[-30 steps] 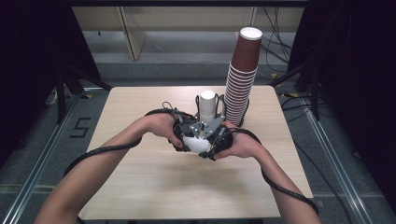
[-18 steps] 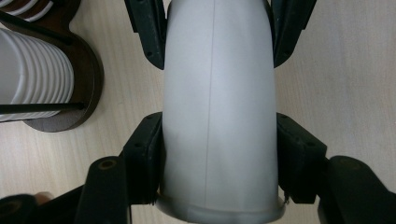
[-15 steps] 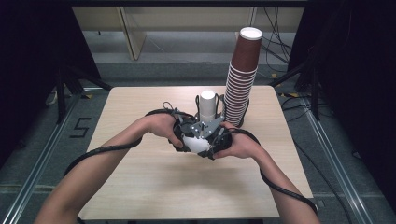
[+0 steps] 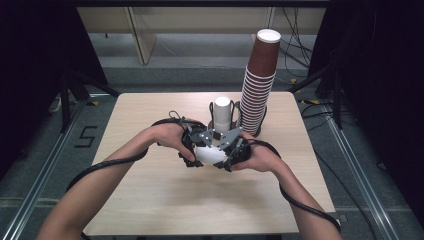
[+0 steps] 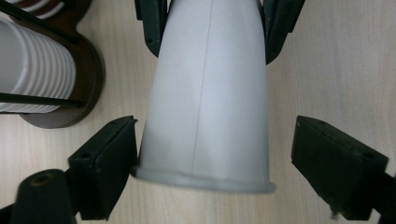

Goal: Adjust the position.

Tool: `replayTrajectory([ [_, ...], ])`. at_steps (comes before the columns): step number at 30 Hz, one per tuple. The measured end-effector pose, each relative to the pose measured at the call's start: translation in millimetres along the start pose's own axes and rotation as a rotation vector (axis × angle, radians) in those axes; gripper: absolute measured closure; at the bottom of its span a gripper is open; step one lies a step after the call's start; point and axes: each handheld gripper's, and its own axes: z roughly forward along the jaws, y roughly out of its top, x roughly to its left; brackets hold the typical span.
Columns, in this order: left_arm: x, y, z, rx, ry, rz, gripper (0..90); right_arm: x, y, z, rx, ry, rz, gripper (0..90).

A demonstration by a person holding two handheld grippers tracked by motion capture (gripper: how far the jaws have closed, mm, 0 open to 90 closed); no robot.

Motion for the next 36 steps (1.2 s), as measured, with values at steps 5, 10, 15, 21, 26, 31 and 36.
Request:
replayTrajectory([
  [5,0.5,-13.0,-12.1,-0.104,0.055,-0.068,14.3,0.0,-10.3,-3.8,-0.039,-0.036,0.015,36.7],
  [10,1.5,-30.8,-19.3,-0.232,0.101,-0.181,14.5,1.4,-20.3,-6.9,-0.092,-0.079,0.011,36.6],
  [15,-6.7,-46.5,-18.0,-0.341,0.139,-0.267,14.5,9.2,-33.4,-12.7,-0.171,-0.159,0.060,36.6],
  [21,-20.1,-61.0,-6.8,-0.517,0.162,-0.418,14.6,17.4,-47.2,-11.1,-0.245,-0.237,0.148,36.5],
  [26,-31.1,-75.2,-2.2,-0.597,0.180,-0.552,14.9,20.1,-54.8,-16.5,-0.302,-0.310,0.173,36.5],
  [31,-39.6,-86.0,-3.3,-0.720,0.185,-0.709,14.9,22.6,-58.9,-23.7,-0.359,-0.375,0.229,36.4],
  [36,-47.9,-88.4,-2.8,-0.756,0.187,-0.748,14.8,24.9,-60.0,-24.7,-0.395,-0.424,0.245,36.4],
])
